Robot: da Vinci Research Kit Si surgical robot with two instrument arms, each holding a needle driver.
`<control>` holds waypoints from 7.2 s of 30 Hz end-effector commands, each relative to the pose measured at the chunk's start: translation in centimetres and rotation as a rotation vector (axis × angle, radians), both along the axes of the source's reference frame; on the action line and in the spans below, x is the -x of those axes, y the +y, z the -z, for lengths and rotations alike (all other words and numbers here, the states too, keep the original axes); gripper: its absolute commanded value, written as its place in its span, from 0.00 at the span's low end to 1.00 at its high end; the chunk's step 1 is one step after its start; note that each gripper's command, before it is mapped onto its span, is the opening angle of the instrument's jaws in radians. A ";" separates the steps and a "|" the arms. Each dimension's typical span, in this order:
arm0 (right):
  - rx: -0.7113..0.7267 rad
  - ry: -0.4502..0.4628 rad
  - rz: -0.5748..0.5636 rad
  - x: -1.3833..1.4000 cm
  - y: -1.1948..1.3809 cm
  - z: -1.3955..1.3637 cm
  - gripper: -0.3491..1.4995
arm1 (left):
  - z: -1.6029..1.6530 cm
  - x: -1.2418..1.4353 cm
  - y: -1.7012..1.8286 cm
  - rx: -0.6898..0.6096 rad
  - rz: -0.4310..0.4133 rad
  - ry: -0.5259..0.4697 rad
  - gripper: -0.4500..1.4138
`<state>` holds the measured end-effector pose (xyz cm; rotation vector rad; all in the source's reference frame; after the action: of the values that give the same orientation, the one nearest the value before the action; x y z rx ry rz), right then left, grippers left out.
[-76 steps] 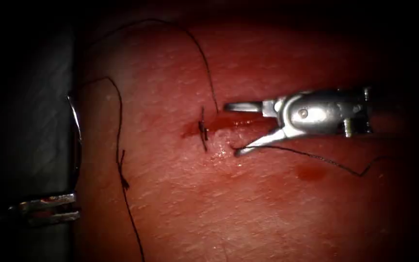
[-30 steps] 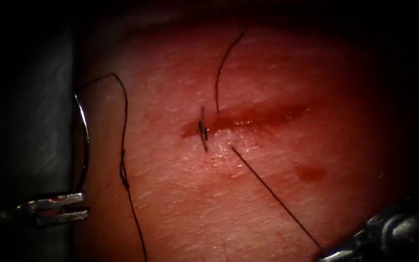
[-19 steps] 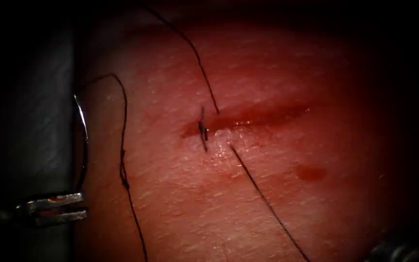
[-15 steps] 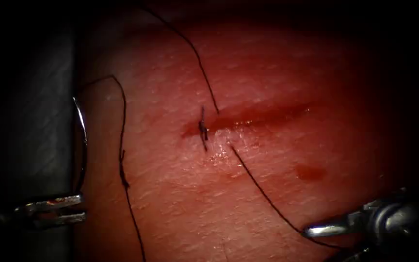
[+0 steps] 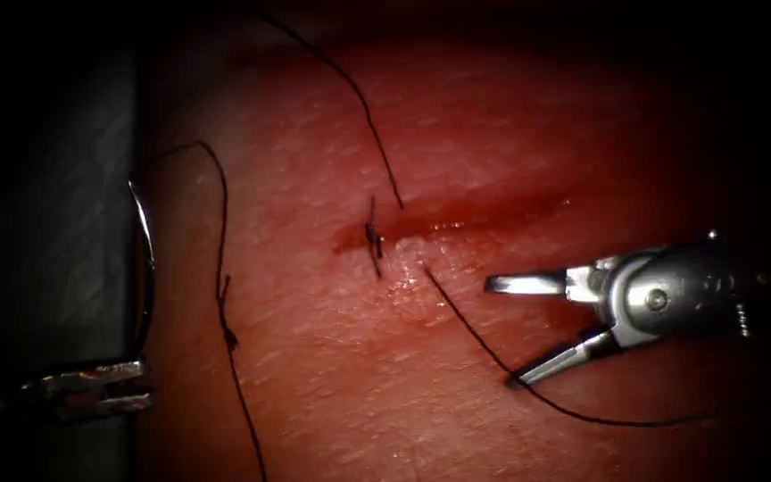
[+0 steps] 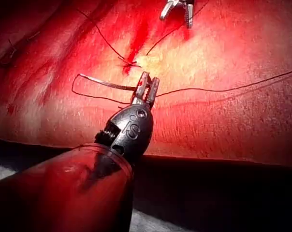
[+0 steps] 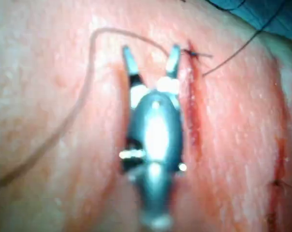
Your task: Wound Closure
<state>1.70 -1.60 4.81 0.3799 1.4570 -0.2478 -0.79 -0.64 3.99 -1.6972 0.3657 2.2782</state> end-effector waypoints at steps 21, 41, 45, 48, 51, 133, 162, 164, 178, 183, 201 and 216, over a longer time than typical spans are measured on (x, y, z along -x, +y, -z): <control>0.088 -0.038 -0.022 -0.49 -0.11 -0.83 0.21 | -0.06 0.03 -0.04 -0.006 -0.001 -0.004 0.00; 0.091 -0.001 0.016 -0.16 -0.43 -0.14 0.00 | -0.07 0.07 0.00 -0.008 0.001 -0.004 0.00; 0.093 0.009 0.026 -0.12 -0.53 -0.04 0.00 | -0.07 0.09 0.00 -0.008 0.001 -0.005 0.00; 0.095 0.012 0.034 -0.10 -0.58 0.01 0.00 | -0.08 0.10 0.01 -0.008 0.001 -0.005 0.00; 0.099 0.008 0.050 -0.09 -0.65 0.07 0.00 | -0.07 0.10 0.02 -0.009 0.001 -0.006 0.00; 0.009 -0.034 -0.072 0.33 -0.39 0.20 0.75 | -1.97 0.21 1.72 -0.089 0.030 0.317 0.00; -0.086 -0.103 -0.203 0.22 0.42 0.11 0.64 | -1.21 0.26 1.19 -0.283 0.055 0.122 0.69; -0.192 -0.156 -0.239 0.17 0.60 0.04 0.64 | -1.12 0.26 1.18 -0.281 0.053 0.105 0.65; -0.839 -0.408 -0.397 -0.39 1.10 -0.58 0.31 | -1.12 0.45 0.77 -0.293 0.057 -0.022 0.35; -0.934 -0.458 -0.368 -0.52 1.01 -0.73 0.24 | -1.20 0.59 0.59 -0.282 0.031 -0.043 0.29; -0.995 -0.488 -0.396 -1.00 1.06 -1.21 0.80 | -1.24 0.63 0.43 -0.276 -0.010 -0.069 0.16; -0.968 -0.520 -0.422 -0.94 1.03 -1.29 0.00 | -1.19 0.60 0.39 -0.276 -0.015 -0.071 0.13</control>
<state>2.60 -0.50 6.05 0.8160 1.0203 0.8746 -1.33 -0.23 5.11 -1.6366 0.0236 2.1557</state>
